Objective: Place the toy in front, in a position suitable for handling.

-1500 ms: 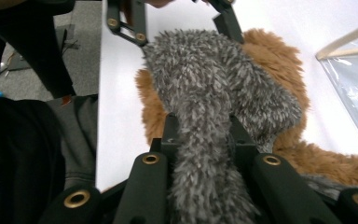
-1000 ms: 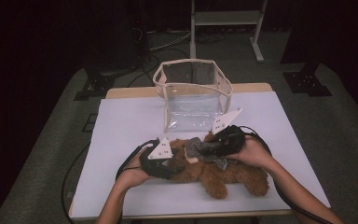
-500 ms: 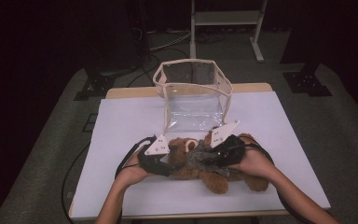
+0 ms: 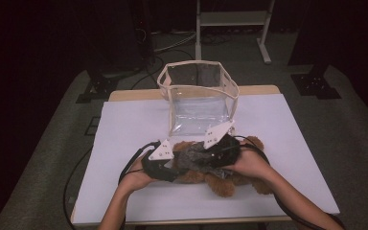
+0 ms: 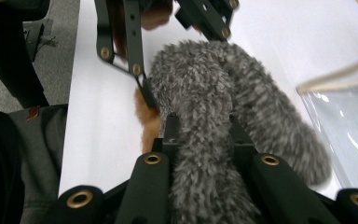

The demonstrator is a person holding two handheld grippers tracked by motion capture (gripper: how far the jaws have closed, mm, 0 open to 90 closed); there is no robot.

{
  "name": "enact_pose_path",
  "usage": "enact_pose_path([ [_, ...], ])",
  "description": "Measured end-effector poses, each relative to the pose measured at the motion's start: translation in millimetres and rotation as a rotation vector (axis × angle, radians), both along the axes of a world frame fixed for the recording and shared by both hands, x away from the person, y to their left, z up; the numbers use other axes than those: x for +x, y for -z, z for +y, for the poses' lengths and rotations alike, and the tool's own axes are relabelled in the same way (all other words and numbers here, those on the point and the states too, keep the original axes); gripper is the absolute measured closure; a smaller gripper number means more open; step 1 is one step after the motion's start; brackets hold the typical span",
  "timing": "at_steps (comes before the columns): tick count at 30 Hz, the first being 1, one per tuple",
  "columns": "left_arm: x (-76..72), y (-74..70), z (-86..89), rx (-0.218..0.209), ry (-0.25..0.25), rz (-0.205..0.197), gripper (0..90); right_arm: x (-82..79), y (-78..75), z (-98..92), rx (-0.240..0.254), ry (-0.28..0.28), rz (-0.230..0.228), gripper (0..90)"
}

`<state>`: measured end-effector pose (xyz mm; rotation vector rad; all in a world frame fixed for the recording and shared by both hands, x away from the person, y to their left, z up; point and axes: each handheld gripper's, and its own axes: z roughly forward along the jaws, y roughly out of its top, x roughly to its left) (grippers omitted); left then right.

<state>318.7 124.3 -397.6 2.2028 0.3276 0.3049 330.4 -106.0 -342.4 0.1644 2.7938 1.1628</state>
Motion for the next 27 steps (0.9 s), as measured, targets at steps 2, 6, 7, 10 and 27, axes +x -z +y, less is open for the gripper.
enact_pose_path([
  [2,-0.5,0.3,1.3,0.001,-0.006,0.003,38.8,2.3,2.3,7.2,-0.010,-0.010,-0.005,74.5],
  [6,-0.8,-1.6,6.2,0.002,-0.022,0.012,35.5,6.0,3.8,2.5,-0.033,0.006,0.002,74.8],
  [7,-1.2,-1.8,6.8,0.000,-0.021,0.014,35.5,7.7,3.5,-2.0,-0.045,0.016,0.005,74.8],
  [10,-1.5,-1.6,7.4,0.002,-0.019,0.019,35.6,8.9,0.2,-8.8,-0.060,0.037,0.015,74.7],
  [27,-1.5,-3.3,15.0,-0.018,-0.021,0.014,33.2,13.5,-12.5,22.2,-0.059,-0.030,0.018,74.7],
])
